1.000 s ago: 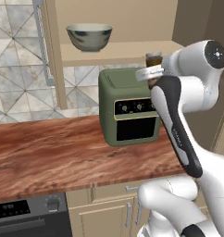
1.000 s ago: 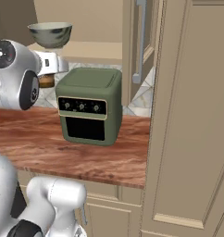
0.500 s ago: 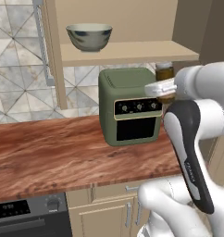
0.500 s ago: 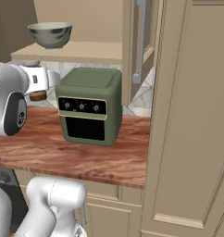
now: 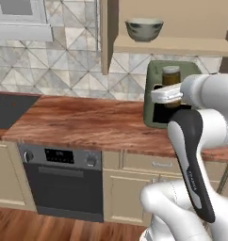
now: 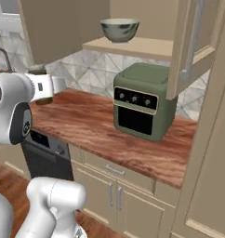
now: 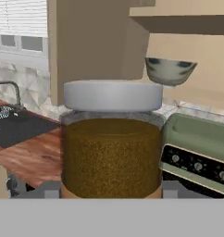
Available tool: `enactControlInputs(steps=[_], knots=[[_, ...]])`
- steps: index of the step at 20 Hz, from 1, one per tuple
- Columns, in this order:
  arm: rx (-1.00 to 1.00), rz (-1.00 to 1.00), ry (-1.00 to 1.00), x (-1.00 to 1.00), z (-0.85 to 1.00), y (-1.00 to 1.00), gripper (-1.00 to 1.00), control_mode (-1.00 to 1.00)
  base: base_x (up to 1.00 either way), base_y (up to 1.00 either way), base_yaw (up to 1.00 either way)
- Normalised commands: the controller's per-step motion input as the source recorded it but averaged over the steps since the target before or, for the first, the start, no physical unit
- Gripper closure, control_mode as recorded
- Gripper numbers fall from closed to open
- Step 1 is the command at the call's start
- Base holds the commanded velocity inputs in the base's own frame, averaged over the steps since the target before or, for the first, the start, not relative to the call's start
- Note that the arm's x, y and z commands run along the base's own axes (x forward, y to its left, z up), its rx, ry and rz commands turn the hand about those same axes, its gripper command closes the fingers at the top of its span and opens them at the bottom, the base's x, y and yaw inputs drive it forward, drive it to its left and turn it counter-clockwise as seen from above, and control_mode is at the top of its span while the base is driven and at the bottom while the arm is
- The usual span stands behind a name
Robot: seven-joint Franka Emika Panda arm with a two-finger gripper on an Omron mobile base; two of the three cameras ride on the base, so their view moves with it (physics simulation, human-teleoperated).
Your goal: Take the cinnamon bottle from the cabinet and place it on the dining table, next to the plate with the cupcake. Then take the chocolate from the dining counter and place it on the cupcake plate.
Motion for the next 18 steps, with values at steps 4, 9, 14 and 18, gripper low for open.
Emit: enactControlInputs(steps=[4, 9, 14, 18], knots=[[0.00, 0.00, 0.00, 0.00, 0.00, 0.00, 1.00, 1.00, -0.67, 0.00, 0.90], [0.00, 0.00, 0.00, 0.00, 0.00, 0.00, 1.00, 1.00, -0.32, 0.02, 0.97], [0.00, 0.00, 0.00, 0.00, 0.00, 0.00, 1.00, 1.00, -0.14, 0.00, 0.99], [0.00, 0.00, 0.00, 0.00, 0.00, 0.00, 1.00, 1.00, -0.09, 0.00, 0.96]])
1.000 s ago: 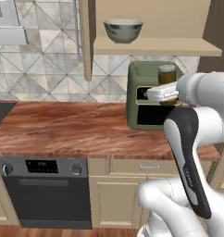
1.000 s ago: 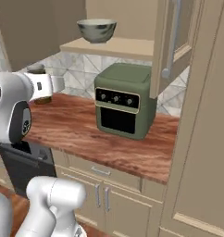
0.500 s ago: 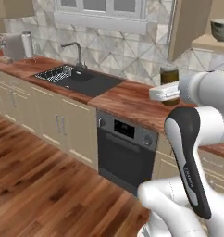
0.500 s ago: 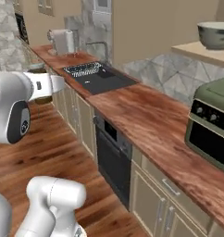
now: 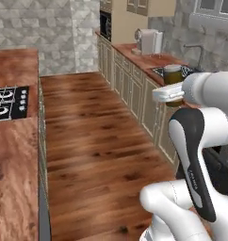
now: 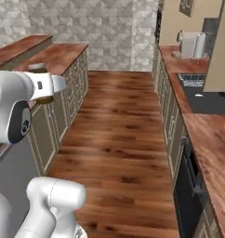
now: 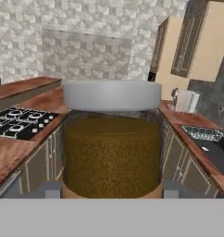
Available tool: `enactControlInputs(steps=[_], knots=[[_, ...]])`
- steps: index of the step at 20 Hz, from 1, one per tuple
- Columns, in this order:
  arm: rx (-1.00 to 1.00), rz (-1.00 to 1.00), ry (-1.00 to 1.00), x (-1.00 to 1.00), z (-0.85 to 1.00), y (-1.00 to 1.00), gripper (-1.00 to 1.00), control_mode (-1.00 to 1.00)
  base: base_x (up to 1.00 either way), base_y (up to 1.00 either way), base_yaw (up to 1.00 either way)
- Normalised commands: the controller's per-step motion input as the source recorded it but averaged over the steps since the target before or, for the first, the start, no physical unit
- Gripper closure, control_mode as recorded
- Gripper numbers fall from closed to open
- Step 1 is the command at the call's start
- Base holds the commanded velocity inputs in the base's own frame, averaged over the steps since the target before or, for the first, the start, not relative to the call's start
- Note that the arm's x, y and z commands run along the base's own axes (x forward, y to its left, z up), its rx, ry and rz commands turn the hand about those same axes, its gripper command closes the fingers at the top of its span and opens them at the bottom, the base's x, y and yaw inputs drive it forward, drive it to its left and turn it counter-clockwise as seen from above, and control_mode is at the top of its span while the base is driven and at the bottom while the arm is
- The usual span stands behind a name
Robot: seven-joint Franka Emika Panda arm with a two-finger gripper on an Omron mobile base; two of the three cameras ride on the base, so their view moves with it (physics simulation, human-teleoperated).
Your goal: Take the cinnamon bottle from the cabinet and place it on the dining table, next to the plate with the cupcake. Then take the chocolate from the dining counter and place it on the cupcake plate.
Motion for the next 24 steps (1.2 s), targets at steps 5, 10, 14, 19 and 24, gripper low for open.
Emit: enactControlInputs(steps=[5, 10, 14, 19, 24], knots=[[0.00, 0.00, 0.00, 0.00, 0.00, 0.00, 1.00, 1.00, -0.08, 0.00, 0.87], [0.00, 0.00, 0.00, 0.00, 0.00, 0.00, 1.00, 1.00, -0.19, 0.00, 0.81], [0.00, 0.00, 0.00, 0.00, 0.00, 0.00, 1.00, 1.00, -0.29, 0.04, 0.82], [0.00, 0.00, 0.00, 0.00, 0.00, 0.00, 1.00, 1.00, -0.40, 0.12, 0.87], [0.00, 0.00, 0.00, 0.00, 0.00, 0.00, 1.00, 1.00, -0.34, 0.20, 0.89]])
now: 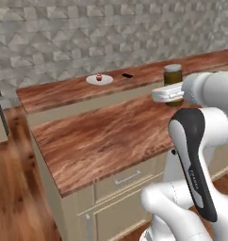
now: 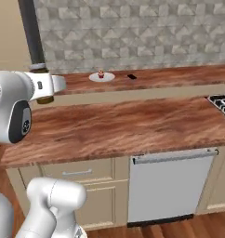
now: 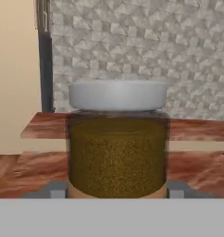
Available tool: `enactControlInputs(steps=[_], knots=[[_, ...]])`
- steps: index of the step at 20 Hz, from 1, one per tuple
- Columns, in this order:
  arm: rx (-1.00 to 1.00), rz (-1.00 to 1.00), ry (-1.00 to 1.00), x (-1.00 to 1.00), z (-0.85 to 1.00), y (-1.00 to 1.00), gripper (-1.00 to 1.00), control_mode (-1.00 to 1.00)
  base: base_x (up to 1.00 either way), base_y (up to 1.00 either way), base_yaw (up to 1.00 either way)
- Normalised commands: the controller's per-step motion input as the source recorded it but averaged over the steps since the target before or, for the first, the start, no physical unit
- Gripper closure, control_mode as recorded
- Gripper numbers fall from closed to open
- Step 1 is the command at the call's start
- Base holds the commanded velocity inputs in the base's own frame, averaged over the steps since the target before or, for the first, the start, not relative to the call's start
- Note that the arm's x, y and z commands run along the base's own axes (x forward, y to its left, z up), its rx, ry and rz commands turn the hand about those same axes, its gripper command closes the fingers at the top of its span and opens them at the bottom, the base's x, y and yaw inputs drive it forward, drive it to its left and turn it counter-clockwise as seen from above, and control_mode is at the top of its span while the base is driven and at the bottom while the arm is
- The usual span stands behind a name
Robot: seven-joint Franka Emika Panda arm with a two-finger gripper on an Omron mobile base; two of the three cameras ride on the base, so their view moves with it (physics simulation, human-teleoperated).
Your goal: Take the cinnamon bottle from the cabinet and place it on the dining table, next to the plate with the cupcake. Then take the chocolate from the dining counter and place it on the cupcake plate.
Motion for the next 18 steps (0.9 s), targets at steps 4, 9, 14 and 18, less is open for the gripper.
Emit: enactControlInputs(steps=[4, 9, 14, 18], knots=[[0.00, 0.00, 0.00, 0.00, 0.00, 0.00, 1.00, 1.00, -0.11, 0.38, 0.78], [0.00, 0.00, 0.00, 0.00, 0.00, 0.00, 1.00, 1.00, 0.00, 0.42, 0.57], [0.00, 0.00, 0.00, 0.00, 0.00, 0.00, 1.00, 1.00, 0.02, 0.84, 0.30], [0.00, 0.00, 0.00, 0.00, 0.00, 0.00, 1.00, 1.00, 0.30, 0.93, 0.04]])
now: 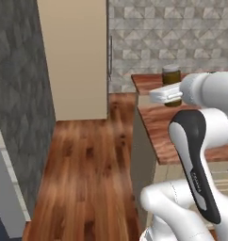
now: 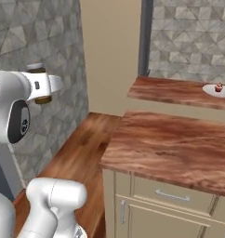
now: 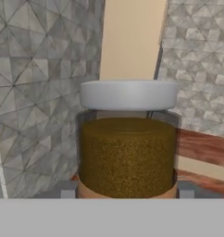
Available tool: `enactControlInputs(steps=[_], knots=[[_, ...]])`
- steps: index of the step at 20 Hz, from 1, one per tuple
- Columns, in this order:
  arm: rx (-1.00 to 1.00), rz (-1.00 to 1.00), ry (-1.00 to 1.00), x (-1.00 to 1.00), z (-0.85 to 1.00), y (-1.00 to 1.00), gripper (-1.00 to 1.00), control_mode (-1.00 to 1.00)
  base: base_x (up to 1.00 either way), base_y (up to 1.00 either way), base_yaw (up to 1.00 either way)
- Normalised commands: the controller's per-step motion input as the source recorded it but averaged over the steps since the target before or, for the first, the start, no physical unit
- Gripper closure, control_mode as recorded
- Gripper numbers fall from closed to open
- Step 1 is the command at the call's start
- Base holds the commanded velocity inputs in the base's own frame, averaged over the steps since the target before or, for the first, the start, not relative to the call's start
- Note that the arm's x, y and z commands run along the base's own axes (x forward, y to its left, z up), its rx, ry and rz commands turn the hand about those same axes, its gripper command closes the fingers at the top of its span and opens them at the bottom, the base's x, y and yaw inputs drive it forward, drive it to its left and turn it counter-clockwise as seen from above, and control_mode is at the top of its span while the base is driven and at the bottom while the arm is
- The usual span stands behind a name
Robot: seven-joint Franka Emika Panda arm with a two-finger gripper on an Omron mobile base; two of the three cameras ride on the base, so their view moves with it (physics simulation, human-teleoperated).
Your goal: Take the cinnamon bottle from the cabinet and place it on the dining table, next to the plate with the cupcake. Then take the chocolate from the dining counter and place it on the cupcake plate.
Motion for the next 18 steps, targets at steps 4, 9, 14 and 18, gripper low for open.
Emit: enactControlInputs(steps=[4, 9, 14, 18], knots=[[0.00, 0.00, 0.00, 0.00, 0.00, 0.00, 1.00, 1.00, 0.62, 0.66, -0.03], [0.00, 0.00, 0.00, 0.00, 0.00, 0.00, 1.00, 1.00, 0.90, 0.44, -0.08], [0.00, 0.00, 0.00, 0.00, 0.00, 0.00, 1.00, 1.00, 1.00, 0.18, -0.08], [0.00, 0.00, 0.00, 0.00, 0.00, 0.00, 1.00, 1.00, 1.00, 0.21, -0.03]])
